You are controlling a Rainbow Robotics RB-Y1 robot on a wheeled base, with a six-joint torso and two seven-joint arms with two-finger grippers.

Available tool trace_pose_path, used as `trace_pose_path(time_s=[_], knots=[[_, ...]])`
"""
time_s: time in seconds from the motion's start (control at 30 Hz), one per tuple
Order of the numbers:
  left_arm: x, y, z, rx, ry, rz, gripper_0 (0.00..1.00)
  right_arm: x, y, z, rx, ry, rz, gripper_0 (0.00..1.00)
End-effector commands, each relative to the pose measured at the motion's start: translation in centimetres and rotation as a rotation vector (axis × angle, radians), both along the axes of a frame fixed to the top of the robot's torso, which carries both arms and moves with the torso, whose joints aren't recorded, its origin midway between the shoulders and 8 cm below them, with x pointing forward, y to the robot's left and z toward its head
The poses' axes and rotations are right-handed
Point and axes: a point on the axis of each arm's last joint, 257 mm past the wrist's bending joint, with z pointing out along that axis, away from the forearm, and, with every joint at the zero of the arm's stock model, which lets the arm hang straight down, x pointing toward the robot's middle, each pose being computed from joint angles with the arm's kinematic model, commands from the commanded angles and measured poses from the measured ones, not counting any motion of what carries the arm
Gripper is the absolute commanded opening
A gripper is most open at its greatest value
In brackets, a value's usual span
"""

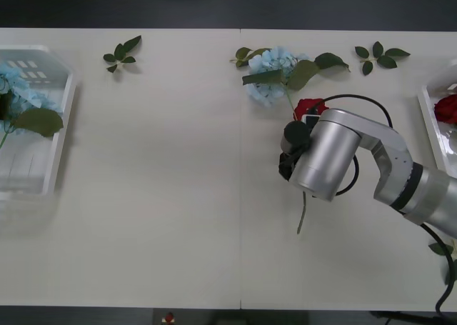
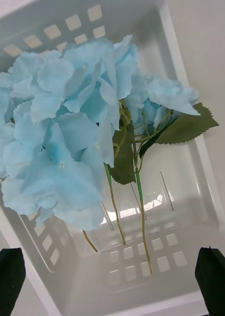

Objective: Put the red flowers into the right box and the blue flowers into the left box

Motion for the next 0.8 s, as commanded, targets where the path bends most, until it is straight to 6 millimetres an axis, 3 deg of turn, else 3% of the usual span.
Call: trace_pose_path(time_s=[0.03,0.2,0.37,0.4,0.43,0.5,0.57,0.63,0.8], knots=[[-0.2,-1.2,5.1,0.025,-0.070,-0.103,1.00,-0.5,-2.9,3.4,-0.068,-0.027,0.115,0.00],[-0.2,-6.3,5.7,-0.062,-0.129,-0.352,1.00,-1.8,-6.0,5.5,-0.094,-0.024,0.132,0.00],[-0.8,-10.8,5.5,-0.161,-0.187,-0.552,1.00,-2.3,-8.4,5.1,-0.112,-0.012,0.123,0.00],[-1.0,-12.0,5.5,-0.175,-0.204,-0.612,1.00,-2.2,-9.1,4.9,-0.122,-0.012,0.118,0.19],[-1.1,-12.5,5.4,-0.183,-0.208,-0.634,1.00,-2.2,-9.2,4.8,-0.123,-0.013,0.119,0.31],[-1.5,-14.1,5.3,-0.219,-0.224,-0.703,1.00,-2.1,-10.0,4.7,-0.137,-0.012,0.117,0.72],[-1.9,-15.2,5.2,-0.257,-0.227,-0.728,1.00,-2.0,-10.4,4.7,-0.146,-0.011,0.116,0.90],[-2.5,-16.9,4.9,-0.314,-0.225,-0.766,1.00,-2.0,-10.8,4.4,-0.159,-0.005,0.124,1.00],[-4.2,-20.9,4.1,-0.453,-0.200,-0.859,1.00,-2.1,-11.0,4.4,-0.172,-0.004,0.143,1.00]])
